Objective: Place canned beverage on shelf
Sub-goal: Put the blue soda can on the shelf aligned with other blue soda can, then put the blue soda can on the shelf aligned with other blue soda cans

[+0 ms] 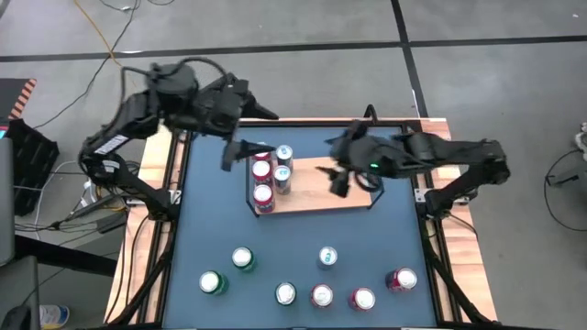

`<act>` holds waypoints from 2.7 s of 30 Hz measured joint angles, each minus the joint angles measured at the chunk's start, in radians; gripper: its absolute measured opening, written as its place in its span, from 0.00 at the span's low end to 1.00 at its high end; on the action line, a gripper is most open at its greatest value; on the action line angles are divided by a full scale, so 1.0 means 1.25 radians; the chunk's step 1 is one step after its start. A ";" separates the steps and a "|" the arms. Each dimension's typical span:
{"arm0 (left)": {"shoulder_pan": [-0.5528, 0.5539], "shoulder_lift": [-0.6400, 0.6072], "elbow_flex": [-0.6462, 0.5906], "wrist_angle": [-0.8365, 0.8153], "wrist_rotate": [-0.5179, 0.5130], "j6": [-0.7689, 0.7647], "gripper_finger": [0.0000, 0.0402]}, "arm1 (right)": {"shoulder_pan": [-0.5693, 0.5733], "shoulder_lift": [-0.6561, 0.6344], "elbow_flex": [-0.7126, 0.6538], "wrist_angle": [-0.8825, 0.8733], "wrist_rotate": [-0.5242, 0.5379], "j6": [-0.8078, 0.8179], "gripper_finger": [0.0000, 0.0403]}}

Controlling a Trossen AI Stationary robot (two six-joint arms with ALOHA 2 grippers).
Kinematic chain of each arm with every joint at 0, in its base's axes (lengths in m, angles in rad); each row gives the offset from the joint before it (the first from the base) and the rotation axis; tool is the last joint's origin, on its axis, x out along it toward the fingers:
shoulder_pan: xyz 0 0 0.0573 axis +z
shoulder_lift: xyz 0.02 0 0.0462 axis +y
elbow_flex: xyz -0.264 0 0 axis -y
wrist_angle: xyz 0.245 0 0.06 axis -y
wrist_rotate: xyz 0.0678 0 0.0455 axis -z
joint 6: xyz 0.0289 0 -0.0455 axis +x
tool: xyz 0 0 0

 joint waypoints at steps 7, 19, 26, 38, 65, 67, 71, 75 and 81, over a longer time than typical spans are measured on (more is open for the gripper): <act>-0.089 -0.003 0.098 -0.139 -0.074 -0.003 0.82 | -0.061 0.131 0.000 0.111 -0.101 -0.058 0.79; -0.260 -0.032 0.099 -0.216 -0.281 -0.022 0.82 | -0.070 0.331 0.000 0.227 -0.158 -0.110 0.79; -0.308 -0.033 0.099 -0.266 -0.349 -0.037 0.82 | -0.093 0.357 -0.002 0.219 -0.104 -0.091 0.79; -0.321 -0.033 0.099 -0.282 -0.361 -0.031 0.82 | -0.132 0.356 0.000 0.217 -0.093 -0.087 0.79; -0.324 -0.026 0.090 -0.339 -0.433 -0.068 0.82 | -0.058 0.224 0.045 0.020 -0.168 -0.083 0.79; -0.326 -0.026 0.090 -0.337 -0.418 -0.073 0.82 | -0.032 0.169 0.059 -0.046 -0.202 -0.048 0.79; -0.331 -0.025 0.090 -0.337 -0.415 -0.100 0.82 | 0.024 0.058 0.061 -0.191 -0.248 0.073 0.79; -0.330 -0.008 0.091 -0.334 -0.418 -0.135 0.82 | 0.098 -0.011 0.061 -0.281 -0.259 0.217 0.79; -0.327 0.066 0.091 -0.329 -0.418 -0.203 0.82 | 0.236 -0.040 0.059 -0.365 -0.177 0.340 0.79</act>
